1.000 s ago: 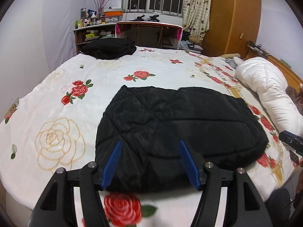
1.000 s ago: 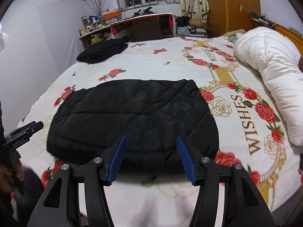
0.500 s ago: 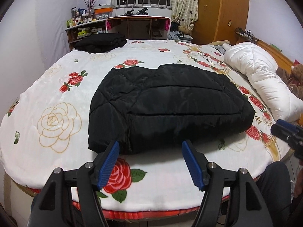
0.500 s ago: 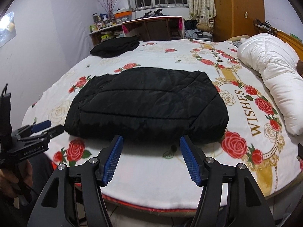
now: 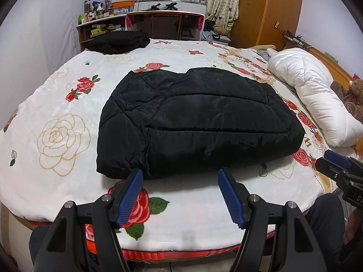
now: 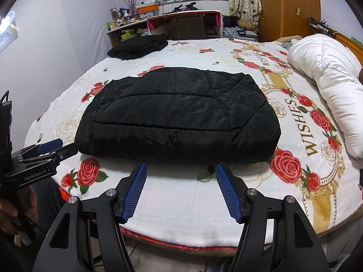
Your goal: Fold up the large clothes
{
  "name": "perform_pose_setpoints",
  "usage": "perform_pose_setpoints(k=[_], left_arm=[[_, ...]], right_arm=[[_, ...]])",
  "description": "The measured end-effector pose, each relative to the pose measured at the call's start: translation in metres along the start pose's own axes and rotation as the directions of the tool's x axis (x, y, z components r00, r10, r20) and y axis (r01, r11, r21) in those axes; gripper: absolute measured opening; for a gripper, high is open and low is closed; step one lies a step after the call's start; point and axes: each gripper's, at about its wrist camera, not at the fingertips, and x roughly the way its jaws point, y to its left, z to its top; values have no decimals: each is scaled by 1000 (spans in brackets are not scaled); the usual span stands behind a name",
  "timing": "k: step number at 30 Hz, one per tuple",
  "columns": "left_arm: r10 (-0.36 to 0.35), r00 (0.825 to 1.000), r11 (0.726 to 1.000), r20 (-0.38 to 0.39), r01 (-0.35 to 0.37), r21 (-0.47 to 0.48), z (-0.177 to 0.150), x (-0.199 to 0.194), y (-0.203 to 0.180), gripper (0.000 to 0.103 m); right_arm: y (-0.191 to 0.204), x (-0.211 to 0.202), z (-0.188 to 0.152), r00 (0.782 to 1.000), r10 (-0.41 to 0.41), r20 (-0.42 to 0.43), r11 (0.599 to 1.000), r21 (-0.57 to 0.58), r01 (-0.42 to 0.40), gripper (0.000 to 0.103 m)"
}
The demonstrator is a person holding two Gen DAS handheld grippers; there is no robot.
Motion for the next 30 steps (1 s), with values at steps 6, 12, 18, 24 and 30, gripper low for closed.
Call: perform_pose_setpoints(k=[6,12,18,24,30], left_arm=[[11,1000,1000,-2,-11,3,0,1,-3,71],[4,1000,1000,-4,-4,-1,2,3,-2,71],[4,1000,1000,0,-4,-2,1,2,-1,71],[5,1000,1000,4,-5,0,1,0,-2,71],[4,1000,1000,4,-4,0,1,0,-2,71]], right_arm=[[1,2,1,1000,1,-6,1000,2,-1,64],[3,3,1,1000,3,-6,1000,-2,-3,64],[3,3,2,1000,3,-8,1000,-1,-3,64],[3,3,2,1000,3,-7,1000,0,-3,64],[3,2,2,1000,4,-7,1000,0,-4,64]])
